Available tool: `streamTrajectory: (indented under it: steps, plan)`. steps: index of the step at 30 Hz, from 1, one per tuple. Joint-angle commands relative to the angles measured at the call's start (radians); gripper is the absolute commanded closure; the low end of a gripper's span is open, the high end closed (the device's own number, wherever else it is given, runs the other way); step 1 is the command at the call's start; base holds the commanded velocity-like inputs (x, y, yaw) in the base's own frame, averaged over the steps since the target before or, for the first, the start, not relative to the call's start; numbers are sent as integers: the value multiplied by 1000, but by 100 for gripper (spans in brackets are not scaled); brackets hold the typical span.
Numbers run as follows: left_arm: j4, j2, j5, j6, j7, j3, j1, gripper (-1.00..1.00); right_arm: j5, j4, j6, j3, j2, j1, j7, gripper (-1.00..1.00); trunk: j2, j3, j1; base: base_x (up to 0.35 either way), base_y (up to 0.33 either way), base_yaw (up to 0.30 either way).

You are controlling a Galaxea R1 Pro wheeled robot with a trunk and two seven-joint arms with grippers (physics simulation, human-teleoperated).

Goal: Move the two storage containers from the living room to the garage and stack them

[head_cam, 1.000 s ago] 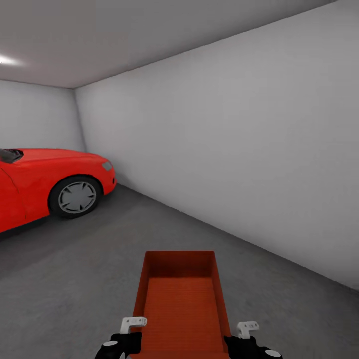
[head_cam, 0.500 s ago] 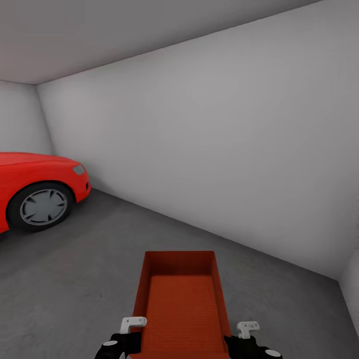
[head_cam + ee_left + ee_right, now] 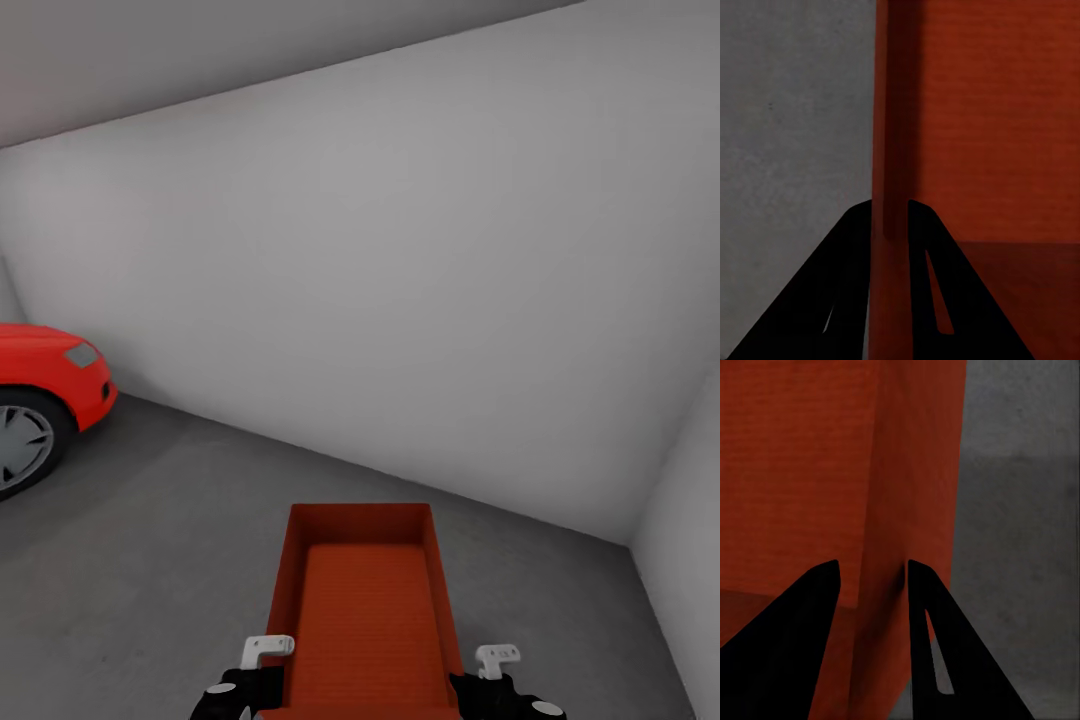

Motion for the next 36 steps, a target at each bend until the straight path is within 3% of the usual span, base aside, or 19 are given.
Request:
streamTrajectory:
  steps: [1, 13, 36]
  plan:
    - [-34, -24, -1, 6, 9, 0, -1, 100, 10, 2, 0, 33, 6, 0, 9, 100, -1, -2, 1, 324, 0, -274]
    - [-34, -24, 0, 6, 9, 0, -1, 100, 9, 2, 0, 33, 6, 0, 9, 100, -1, -2, 1, 306, 0, -274]
    - [-34, -24, -1, 5, 9, 0, -1, 100, 10, 2, 0, 33, 6, 0, 9, 100, -1, -2, 1, 18, 0, -274]
